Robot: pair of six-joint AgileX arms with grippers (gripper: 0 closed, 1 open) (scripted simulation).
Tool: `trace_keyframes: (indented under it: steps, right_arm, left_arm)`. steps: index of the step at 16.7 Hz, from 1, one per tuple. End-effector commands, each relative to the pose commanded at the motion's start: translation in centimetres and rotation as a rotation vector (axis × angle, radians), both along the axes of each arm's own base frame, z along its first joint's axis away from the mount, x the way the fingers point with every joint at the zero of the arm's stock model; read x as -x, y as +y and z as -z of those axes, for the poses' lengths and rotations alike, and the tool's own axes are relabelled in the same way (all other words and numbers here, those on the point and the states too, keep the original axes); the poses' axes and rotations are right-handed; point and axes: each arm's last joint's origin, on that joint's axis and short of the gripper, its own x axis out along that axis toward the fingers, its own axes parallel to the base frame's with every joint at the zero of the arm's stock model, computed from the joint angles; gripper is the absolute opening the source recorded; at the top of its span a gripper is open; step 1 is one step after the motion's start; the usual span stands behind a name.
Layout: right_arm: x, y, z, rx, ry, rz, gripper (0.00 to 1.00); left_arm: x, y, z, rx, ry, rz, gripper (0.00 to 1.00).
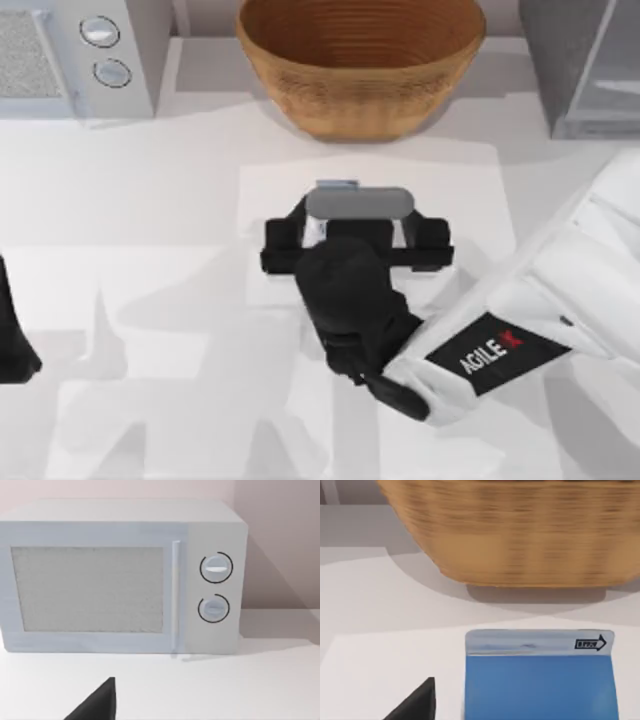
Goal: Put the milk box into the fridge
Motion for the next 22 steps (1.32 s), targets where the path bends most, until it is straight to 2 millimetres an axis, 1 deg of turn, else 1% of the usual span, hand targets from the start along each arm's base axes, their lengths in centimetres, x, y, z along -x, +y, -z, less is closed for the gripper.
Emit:
trace_keyframes:
  steps: [2, 4, 10, 12, 17, 18, 22]
  right_arm:
    - [0.4, 0.9, 1.6, 0.004, -0.001, 0.002, 1.0]
    - [0.7, 1.3, 2.3, 0.006, -0.001, 0.003, 1.0]
    - [0.5, 1.2, 2.4, 0.009, 0.001, 0.006, 1.0]
    - [-0.4, 1.3, 2.5, 0.006, -0.001, 0.004, 1.0]
    - [-3.8, 1.3, 3.2, 0.006, -0.001, 0.003, 1.0]
    - [-4.2, 1.3, 3.3, 0.006, -0.001, 0.003, 1.0]
    - [-4.2, 1.3, 3.3, 0.006, -0.001, 0.003, 1.0]
  left_arm:
    - [0.0, 0.0, 0.0, 0.0, 0.0, 0.0, 1.0]
    - [0.0, 0.0, 0.0, 0.0, 0.0, 0.0, 1.0]
    - [0.0, 0.0, 0.0, 0.0, 0.0, 0.0, 1.0]
    - [0.0, 0.0, 0.0, 0.0, 0.0, 0.0, 1.0]
    - [0.0, 0.0, 0.0, 0.0, 0.0, 0.0, 1.0]
    - [0.0, 0.0, 0.0, 0.0, 0.0, 0.0, 1.0]
    - [0.0, 0.0, 0.0, 0.0, 0.0, 0.0, 1.0]
